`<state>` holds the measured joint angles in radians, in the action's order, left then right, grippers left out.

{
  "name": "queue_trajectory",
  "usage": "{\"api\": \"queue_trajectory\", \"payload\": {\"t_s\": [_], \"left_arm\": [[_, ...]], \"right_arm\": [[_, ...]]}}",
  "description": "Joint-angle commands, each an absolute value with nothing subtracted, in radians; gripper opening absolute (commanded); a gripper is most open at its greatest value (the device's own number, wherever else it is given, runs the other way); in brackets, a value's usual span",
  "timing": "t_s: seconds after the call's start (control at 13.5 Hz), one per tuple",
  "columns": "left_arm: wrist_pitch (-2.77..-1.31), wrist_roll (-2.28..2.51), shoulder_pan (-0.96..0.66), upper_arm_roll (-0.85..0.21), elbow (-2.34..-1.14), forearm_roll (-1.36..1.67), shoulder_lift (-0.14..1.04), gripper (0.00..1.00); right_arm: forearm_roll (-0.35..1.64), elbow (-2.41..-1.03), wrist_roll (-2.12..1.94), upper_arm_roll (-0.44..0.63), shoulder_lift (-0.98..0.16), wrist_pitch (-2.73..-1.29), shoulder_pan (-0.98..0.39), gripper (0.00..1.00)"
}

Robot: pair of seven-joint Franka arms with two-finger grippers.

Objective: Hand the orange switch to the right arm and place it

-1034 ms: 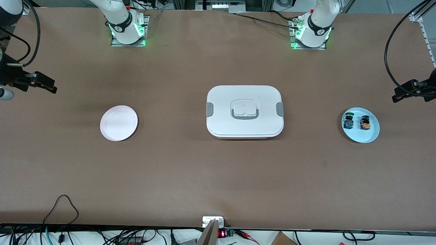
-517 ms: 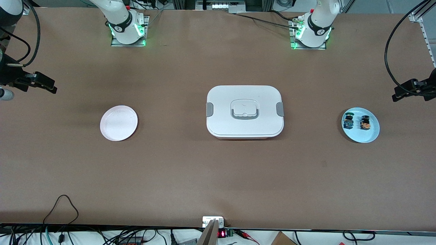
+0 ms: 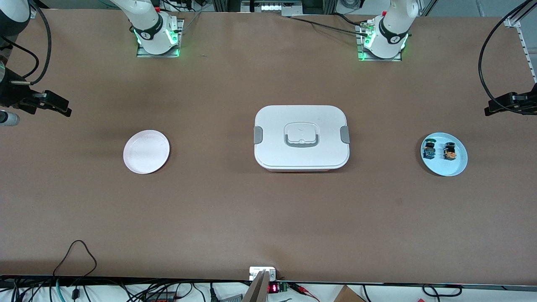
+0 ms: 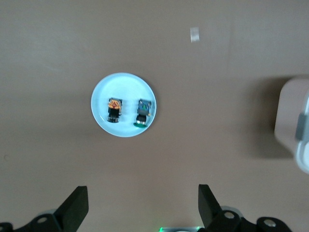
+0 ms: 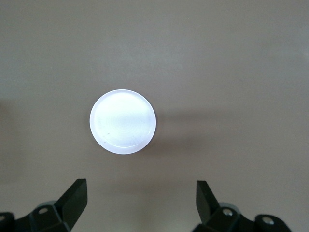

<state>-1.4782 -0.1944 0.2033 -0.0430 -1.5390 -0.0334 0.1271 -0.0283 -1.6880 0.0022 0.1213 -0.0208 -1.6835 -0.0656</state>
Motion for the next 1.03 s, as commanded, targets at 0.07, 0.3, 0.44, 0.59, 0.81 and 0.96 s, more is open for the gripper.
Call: {"api": "queue_trajectory", "payload": {"t_s": [0.07,0.3,0.44,0.59,0.81,0.96], "left_arm": [[-1.555,-0.47,0.258,-0.048,-1.701,-0.04,0.126,1.0],[-1.589,-0.754,0.276,-0.048,-1.736,-0.048,0.158,0.99],[-1.614,-0.895,0.293,-0.048,-1.736,-0.054,0.201,0.99],[-1.637,-1.059,0.31,-0.048,-1.765,-0.055,0.227,0.99],[-1.791,-1.294,0.327,-0.046,-1.867,-0.058,0.238,1.0],[-1.857,-1.495,0.325,-0.049,-1.873,-0.063,0.305,1.0]], "right_arm": [[-0.025,-1.66,-0.005,0.126,-0.029,-1.677,-0.064,1.0],[-0.025,-1.66,-0.005,0.124,-0.031,-1.675,-0.066,1.0],[-0.025,-1.66,-0.005,0.124,-0.031,-1.677,-0.066,1.0],[-0.025,-1.66,-0.005,0.124,-0.031,-1.678,-0.064,1.0],[-0.025,-1.66,-0.003,0.124,-0.031,-1.678,-0.064,1.0],[-0.025,-1.66,-0.003,0.124,-0.031,-1.678,-0.064,1.0]]}}
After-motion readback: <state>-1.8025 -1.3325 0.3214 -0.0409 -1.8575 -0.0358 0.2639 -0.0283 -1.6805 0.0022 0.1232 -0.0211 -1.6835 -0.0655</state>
